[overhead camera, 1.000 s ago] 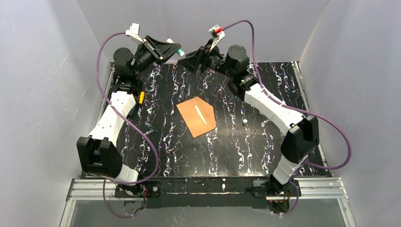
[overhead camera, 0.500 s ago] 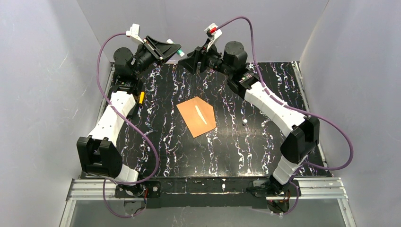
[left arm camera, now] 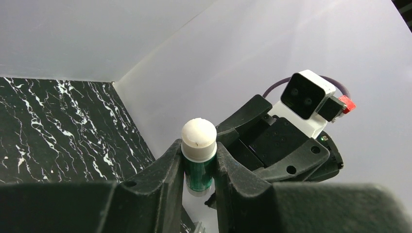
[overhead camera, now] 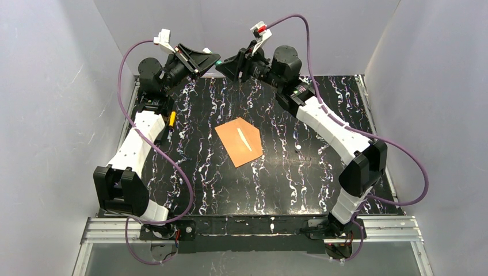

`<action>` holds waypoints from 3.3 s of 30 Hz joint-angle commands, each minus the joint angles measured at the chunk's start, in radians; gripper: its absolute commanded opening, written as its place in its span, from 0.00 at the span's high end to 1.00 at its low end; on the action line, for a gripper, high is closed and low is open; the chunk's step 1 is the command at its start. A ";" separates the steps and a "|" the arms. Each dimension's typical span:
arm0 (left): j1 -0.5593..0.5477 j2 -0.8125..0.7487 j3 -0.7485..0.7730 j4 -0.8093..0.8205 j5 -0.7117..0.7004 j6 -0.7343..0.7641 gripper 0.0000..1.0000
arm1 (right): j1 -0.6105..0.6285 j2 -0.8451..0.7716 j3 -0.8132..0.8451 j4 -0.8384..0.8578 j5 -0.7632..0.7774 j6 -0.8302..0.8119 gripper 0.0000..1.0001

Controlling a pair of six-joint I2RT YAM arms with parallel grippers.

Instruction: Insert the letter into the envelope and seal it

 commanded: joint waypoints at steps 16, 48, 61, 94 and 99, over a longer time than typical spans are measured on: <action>-0.004 -0.066 0.034 0.010 0.023 0.034 1.00 | -0.044 0.064 0.094 0.095 -0.090 0.272 0.99; -0.004 -0.068 0.067 0.525 0.210 0.128 1.00 | -0.132 0.298 -0.074 1.419 0.033 1.654 0.79; -0.004 -0.102 0.008 0.372 0.093 0.175 1.00 | -0.120 -0.040 -0.211 0.617 -0.201 0.626 0.18; -0.004 -0.093 -0.012 0.305 0.086 0.097 1.00 | -0.024 -0.028 0.020 0.266 -0.201 0.113 0.23; -0.004 -0.092 -0.012 0.305 0.088 0.093 1.00 | -0.023 -0.023 0.016 0.337 -0.204 0.148 0.33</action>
